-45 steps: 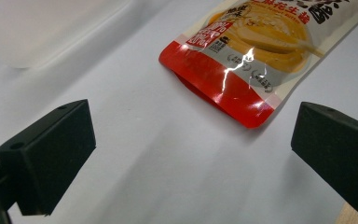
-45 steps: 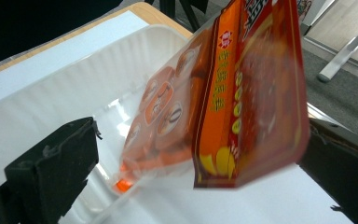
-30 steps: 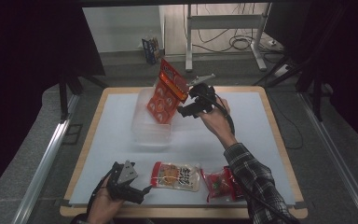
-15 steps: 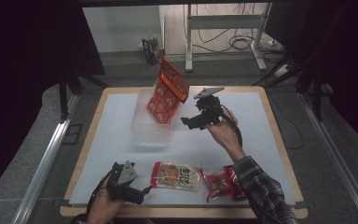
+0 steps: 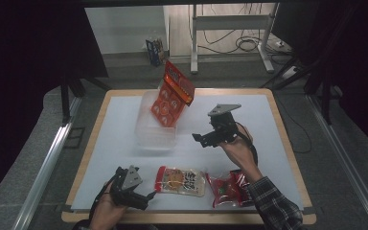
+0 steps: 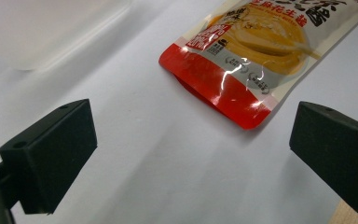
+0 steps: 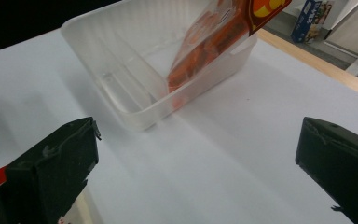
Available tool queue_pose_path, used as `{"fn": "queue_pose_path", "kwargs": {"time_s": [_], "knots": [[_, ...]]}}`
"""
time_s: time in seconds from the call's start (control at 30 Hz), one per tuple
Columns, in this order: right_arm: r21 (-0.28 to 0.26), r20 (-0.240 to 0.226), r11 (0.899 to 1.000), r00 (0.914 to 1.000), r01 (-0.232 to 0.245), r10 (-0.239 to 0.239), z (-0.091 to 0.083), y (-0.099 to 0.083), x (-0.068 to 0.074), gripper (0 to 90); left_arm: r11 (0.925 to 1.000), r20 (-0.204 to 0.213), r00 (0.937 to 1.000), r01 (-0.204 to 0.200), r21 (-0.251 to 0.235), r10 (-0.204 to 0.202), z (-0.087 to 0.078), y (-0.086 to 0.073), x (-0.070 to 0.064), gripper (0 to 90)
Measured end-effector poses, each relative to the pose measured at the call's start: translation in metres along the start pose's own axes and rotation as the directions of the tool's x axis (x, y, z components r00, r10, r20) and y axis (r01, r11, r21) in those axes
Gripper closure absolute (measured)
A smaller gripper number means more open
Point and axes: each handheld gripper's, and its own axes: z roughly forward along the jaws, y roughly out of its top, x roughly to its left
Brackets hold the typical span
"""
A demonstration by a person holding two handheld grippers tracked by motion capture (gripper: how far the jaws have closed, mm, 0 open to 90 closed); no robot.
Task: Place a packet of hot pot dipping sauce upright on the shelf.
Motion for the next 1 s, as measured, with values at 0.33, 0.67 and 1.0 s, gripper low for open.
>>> {"fn": "queue_pose_path", "kwargs": {"time_s": [0.33, 0.67, 1.0], "knots": [[-0.038, -0.037, 0.999, 0.9992, -0.020, 0.018, -0.013, -0.028, 0.009, 0.0, 0.9996, -0.011, 0.9998, -0.018, 0.021, 0.018, 0.002, 0.000, -0.001, 0.5], [-0.008, -0.055, 1.000, 0.9982, -0.024, 0.024, -0.016, -0.060, 0.017, 0.0, 0.9999, -0.001, 1.0000, -0.008, 0.009, 0.008, 0.000, -0.001, 0.000, 0.5], [-0.013, -0.057, 1.000, 0.9983, -0.013, 0.012, -0.020, -0.080, 0.022, 0.0, 0.9995, 0.003, 0.9999, -0.017, 0.027, 0.017, 0.001, 0.000, -0.001, 0.6]]}}
